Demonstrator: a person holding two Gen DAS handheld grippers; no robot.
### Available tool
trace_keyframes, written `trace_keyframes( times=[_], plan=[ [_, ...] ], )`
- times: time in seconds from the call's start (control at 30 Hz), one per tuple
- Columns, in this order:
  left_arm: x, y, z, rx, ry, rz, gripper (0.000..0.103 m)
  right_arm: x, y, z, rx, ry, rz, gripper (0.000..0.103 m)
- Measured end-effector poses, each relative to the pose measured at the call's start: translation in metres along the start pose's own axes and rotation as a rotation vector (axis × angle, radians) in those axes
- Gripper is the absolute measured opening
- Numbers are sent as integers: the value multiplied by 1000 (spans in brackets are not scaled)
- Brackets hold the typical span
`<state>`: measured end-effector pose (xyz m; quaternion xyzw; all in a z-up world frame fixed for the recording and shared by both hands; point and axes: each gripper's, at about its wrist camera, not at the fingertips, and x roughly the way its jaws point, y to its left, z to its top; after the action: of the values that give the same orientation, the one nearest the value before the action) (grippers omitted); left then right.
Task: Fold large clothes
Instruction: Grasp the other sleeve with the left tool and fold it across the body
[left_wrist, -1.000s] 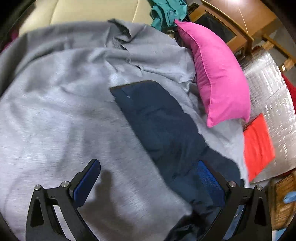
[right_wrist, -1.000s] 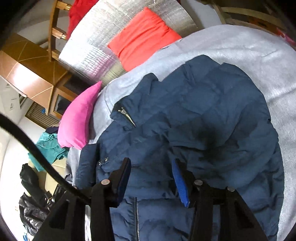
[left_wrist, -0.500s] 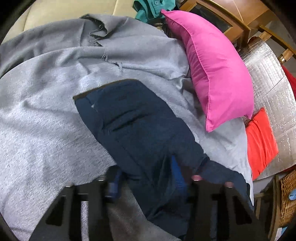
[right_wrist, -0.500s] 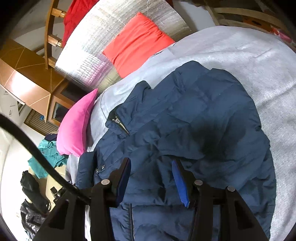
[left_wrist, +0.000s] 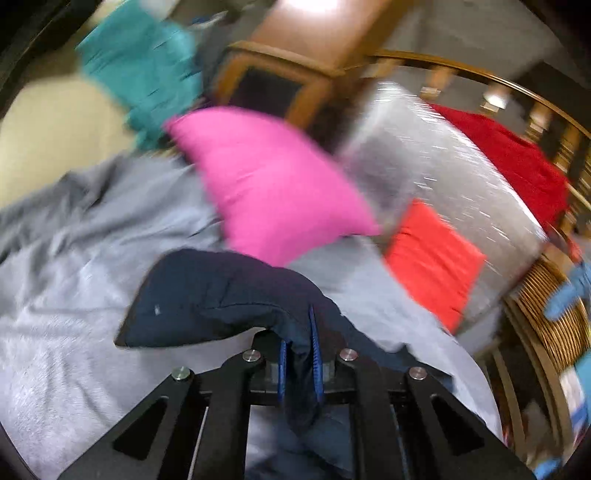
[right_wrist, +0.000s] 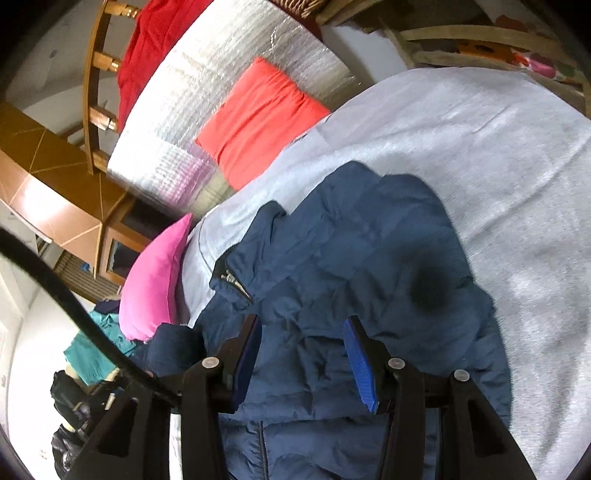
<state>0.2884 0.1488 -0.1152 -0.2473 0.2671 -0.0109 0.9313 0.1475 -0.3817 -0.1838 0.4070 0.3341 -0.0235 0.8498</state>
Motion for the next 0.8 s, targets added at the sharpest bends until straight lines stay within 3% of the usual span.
trace_keyframes(
  times=[0.2, 0.4, 0.47, 0.67, 0.77, 0.8],
  plan=[
    [-15, -96, -38, 226, 22, -160, 11, -22, -17, 9, 44, -50, 4, 50],
    [2, -173, -107, 440, 146, -279, 11, -38, -35, 19, 84, -96, -1, 50],
    [15, -193, -137, 521, 231, -302, 14, -41, -39, 21, 98, -101, -1, 50],
    [37, -217, -208, 688, 501, -266, 21, -46, -55, 28, 131, -105, -2, 50],
    [23, -211, -208, 716, 510, -295, 34, -45, -59, 31, 146, -94, 8, 50],
    [16, -208, -204, 713, 511, -315, 44, -45, -59, 31, 146, -91, 12, 52]
  ],
)
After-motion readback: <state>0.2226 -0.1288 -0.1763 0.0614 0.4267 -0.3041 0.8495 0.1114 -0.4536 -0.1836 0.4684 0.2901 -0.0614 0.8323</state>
